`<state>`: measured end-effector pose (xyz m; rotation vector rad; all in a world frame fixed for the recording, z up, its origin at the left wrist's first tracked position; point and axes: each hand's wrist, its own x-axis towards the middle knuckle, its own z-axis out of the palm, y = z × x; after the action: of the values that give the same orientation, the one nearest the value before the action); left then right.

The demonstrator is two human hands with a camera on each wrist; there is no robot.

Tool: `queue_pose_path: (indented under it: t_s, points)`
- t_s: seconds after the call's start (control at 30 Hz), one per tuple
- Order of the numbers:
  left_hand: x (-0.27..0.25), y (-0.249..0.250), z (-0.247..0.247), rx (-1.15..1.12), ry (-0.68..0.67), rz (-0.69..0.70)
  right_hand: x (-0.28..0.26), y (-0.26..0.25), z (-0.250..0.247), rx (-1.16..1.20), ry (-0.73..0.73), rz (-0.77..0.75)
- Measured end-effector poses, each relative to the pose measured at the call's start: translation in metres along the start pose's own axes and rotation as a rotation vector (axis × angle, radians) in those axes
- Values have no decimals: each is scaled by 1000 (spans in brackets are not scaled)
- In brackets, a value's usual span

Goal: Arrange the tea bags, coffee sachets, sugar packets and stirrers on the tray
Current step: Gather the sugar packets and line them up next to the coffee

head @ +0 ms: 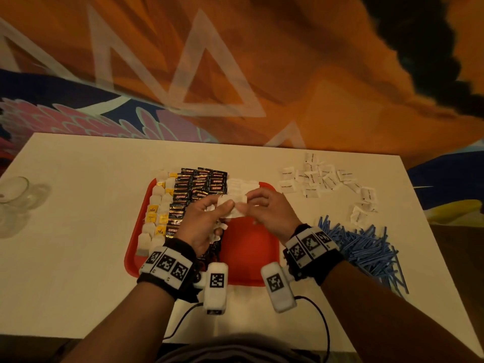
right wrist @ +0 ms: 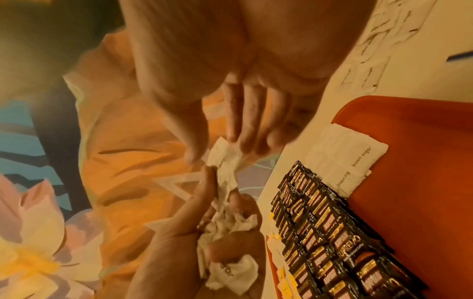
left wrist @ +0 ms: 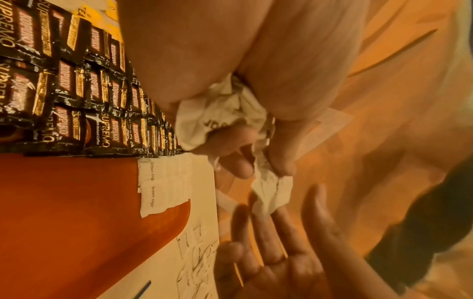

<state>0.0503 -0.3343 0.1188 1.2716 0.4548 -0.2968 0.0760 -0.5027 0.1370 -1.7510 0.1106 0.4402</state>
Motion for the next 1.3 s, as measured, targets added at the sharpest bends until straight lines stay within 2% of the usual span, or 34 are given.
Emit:
queue_pose_path:
  t_s: [0.07, 0.13, 0.23, 0.33, 0.4, 0.5, 0.63, 0.67, 0.8, 0.93, 1.0, 1.07, 1.13, 1.23, 1.3]
  points:
    - [-1, 0, 1, -33, -13, 3, -3, 1, 5, -60, -104, -8]
    - [-1, 0, 1, -51, -8, -1, -3, -1, 6, -90, -109, -28]
    - [1, -4, -6, 10, 11, 3, -1, -5, 5, -3, 44, -15]
    - [1, -10, -13, 161, -37, -30, 3, -6, 3, -33, 148, -87]
    - [0, -11, -15, 264, -90, -48, 5, -8, 3, -88, 95, -145]
    - [1, -9, -15, 335, -125, 5, 7, -12, 2, -227, 2, -191]
    - [3, -3, -10, 270, -60, 27, 6, -12, 6, -159, 223, -234]
    - [3, -2, -9, 222, -53, 23, 4, -12, 6, -111, 232, -212]
    - [3, -2, -7, 83, -44, 21, 3, -2, 11, -61, 51, -108]
    - [3, -6, -9, 93, -57, 7, 7, 1, 11, 50, 108, -76]
    - [4, -5, -9, 92, -80, -22, 10, 1, 8, 14, 87, -85]
    - [6, -3, -9, 93, -94, -32, 12, 0, 6, -74, 7, -94]
    - [9, -3, -9, 114, -47, -19, 13, -1, 5, -138, -45, -98]
    - [14, -5, -6, 96, 40, 2, 17, -2, 6, -136, 113, -115]
    - [16, -6, -4, 70, 69, 24, 19, 1, 9, -34, 219, -72]
